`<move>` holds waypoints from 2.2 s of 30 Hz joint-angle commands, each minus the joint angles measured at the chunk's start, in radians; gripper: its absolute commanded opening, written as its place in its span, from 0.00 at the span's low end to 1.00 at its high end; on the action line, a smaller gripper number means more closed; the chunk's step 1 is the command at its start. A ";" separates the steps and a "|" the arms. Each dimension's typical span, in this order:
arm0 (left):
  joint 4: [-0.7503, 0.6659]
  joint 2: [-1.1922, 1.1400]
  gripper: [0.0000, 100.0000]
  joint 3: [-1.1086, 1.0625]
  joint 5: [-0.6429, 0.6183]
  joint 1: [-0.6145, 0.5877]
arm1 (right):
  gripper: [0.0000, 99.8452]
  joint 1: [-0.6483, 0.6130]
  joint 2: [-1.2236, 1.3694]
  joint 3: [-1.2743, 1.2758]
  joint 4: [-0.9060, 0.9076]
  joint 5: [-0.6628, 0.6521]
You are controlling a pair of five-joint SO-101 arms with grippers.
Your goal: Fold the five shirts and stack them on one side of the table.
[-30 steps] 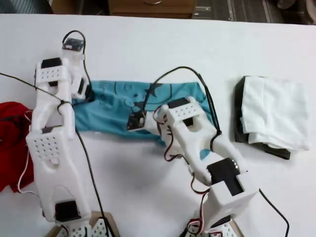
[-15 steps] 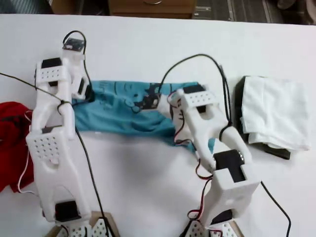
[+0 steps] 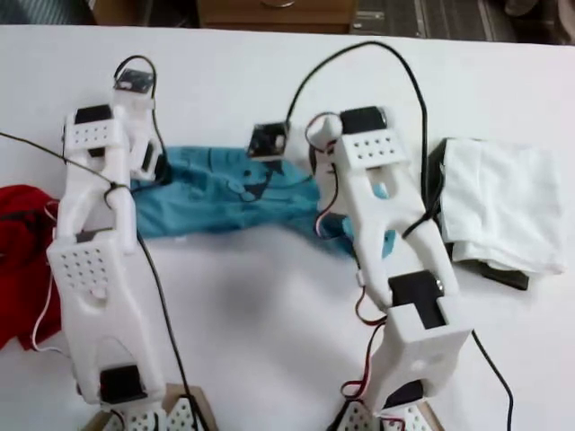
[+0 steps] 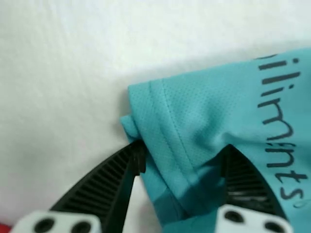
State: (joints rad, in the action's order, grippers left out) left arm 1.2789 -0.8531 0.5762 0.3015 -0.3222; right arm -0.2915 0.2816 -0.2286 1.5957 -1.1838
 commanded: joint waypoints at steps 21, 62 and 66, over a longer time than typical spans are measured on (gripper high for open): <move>-0.043 -0.003 0.26 0.022 0.008 0.003 | 0.02 0.019 0.317 -0.304 -0.291 -0.055; -0.043 -0.003 0.26 0.022 0.009 0.003 | 0.10 0.097 0.602 -0.953 -0.105 0.121; -0.043 -0.003 0.26 0.022 0.009 0.003 | 0.07 0.111 0.598 -1.049 -0.016 0.123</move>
State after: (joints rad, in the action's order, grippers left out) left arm 1.2789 -0.8531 0.5762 0.3015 -0.3222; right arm -0.1933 0.9643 -1.1861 1.5129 -1.0702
